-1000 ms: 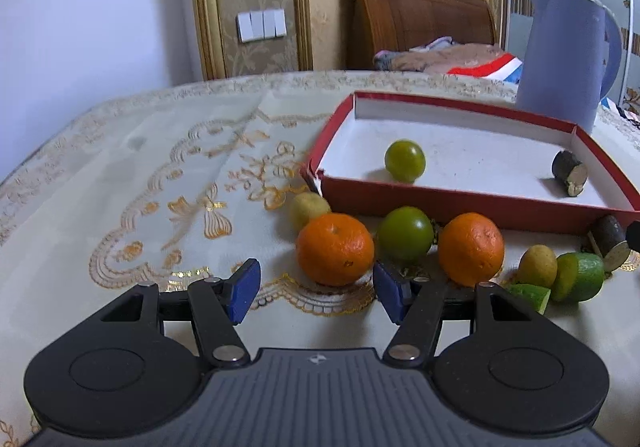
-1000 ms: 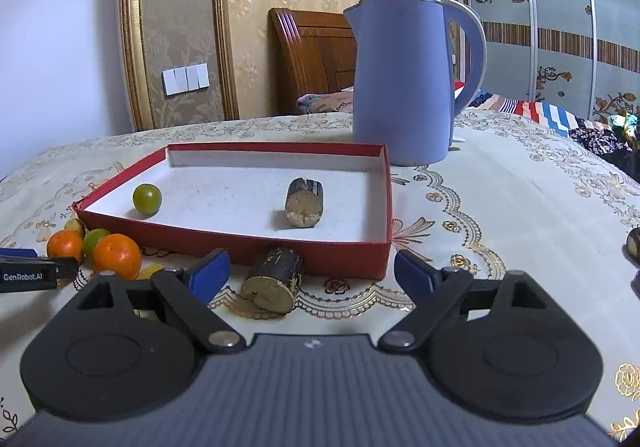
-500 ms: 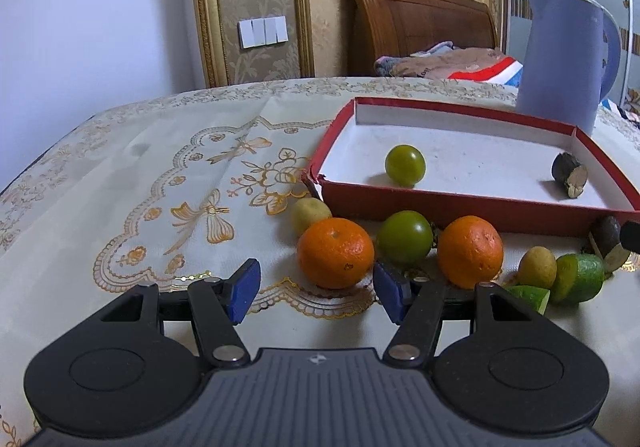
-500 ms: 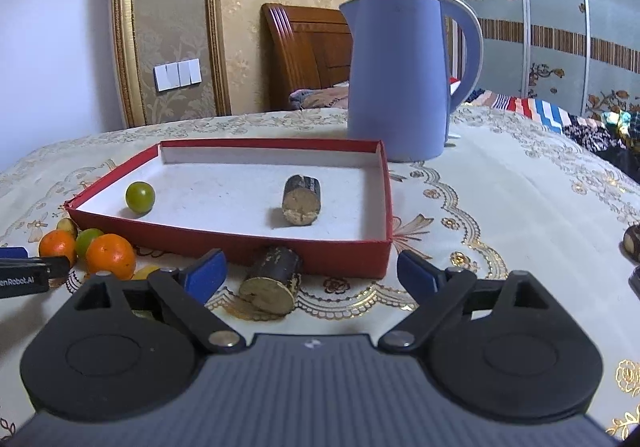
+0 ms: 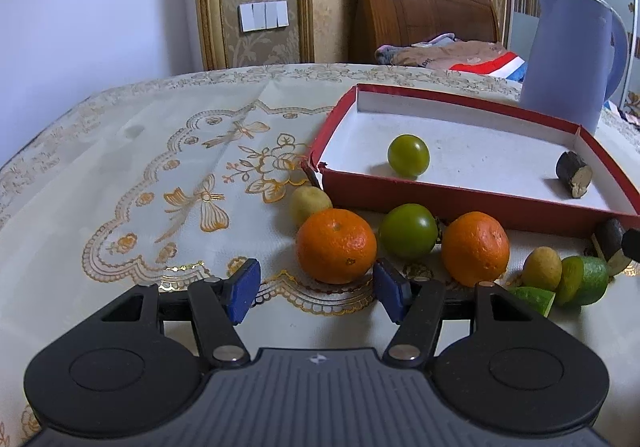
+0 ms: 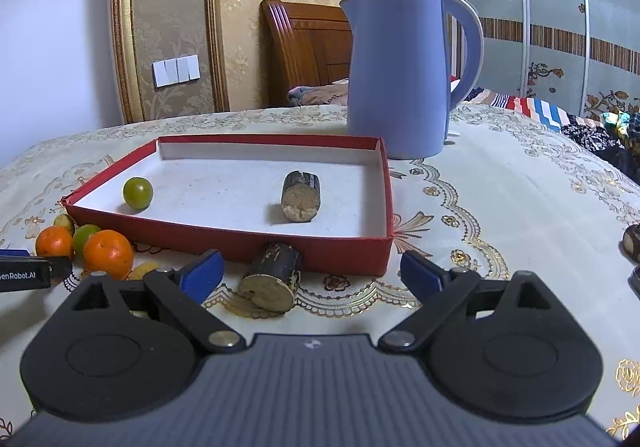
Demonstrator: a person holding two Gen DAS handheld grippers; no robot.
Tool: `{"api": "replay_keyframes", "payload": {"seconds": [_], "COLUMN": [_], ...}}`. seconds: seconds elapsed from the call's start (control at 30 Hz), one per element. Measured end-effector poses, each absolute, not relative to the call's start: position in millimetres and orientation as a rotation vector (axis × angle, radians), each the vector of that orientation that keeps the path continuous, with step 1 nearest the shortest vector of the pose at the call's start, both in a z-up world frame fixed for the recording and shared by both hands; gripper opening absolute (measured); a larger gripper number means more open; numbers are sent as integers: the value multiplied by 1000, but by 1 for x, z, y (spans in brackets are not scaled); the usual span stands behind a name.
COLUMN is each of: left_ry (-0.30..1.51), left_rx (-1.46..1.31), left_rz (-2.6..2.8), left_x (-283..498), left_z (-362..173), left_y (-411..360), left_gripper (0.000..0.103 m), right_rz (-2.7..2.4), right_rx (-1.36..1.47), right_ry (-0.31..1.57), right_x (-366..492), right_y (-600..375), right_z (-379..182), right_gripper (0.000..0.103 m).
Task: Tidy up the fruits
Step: 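Close the right gripper on a second dark log chunk while the left gripper approaches an orange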
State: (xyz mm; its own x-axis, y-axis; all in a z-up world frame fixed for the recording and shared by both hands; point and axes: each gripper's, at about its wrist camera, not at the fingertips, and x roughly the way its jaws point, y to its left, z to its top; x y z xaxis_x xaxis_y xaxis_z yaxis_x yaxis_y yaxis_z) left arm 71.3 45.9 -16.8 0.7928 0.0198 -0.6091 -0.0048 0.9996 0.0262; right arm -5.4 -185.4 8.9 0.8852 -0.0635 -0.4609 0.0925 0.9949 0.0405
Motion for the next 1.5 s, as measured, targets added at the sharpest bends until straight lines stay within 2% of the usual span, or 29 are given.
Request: {"api": "replay_keyframes", "payload": {"seconds": [0.33, 0.6, 1.0, 1.2, 1.5], "left_ry": [637, 638, 605, 585, 581], "left_rx": [52, 49, 10, 4, -3], "left_rz": [-4, -33, -19, -13, -9], "left_x": [69, 67, 58, 53, 55], "left_z": [-16, -17, -13, -10, -10], "left_y": [41, 41, 51, 55, 54], "left_gripper": [61, 37, 36, 36, 37], "right_rz": [-83, -87, -113, -159, -105], "right_rx": [66, 77, 89, 93, 71], "right_ry": [471, 469, 453, 437, 525], "right_x": [-7, -8, -12, -45, -35], "right_y": [-186, -189, -197, -230, -227], "right_z": [9, 8, 10, 14, 5], "right_gripper": [97, 97, 97, 97, 96]}}
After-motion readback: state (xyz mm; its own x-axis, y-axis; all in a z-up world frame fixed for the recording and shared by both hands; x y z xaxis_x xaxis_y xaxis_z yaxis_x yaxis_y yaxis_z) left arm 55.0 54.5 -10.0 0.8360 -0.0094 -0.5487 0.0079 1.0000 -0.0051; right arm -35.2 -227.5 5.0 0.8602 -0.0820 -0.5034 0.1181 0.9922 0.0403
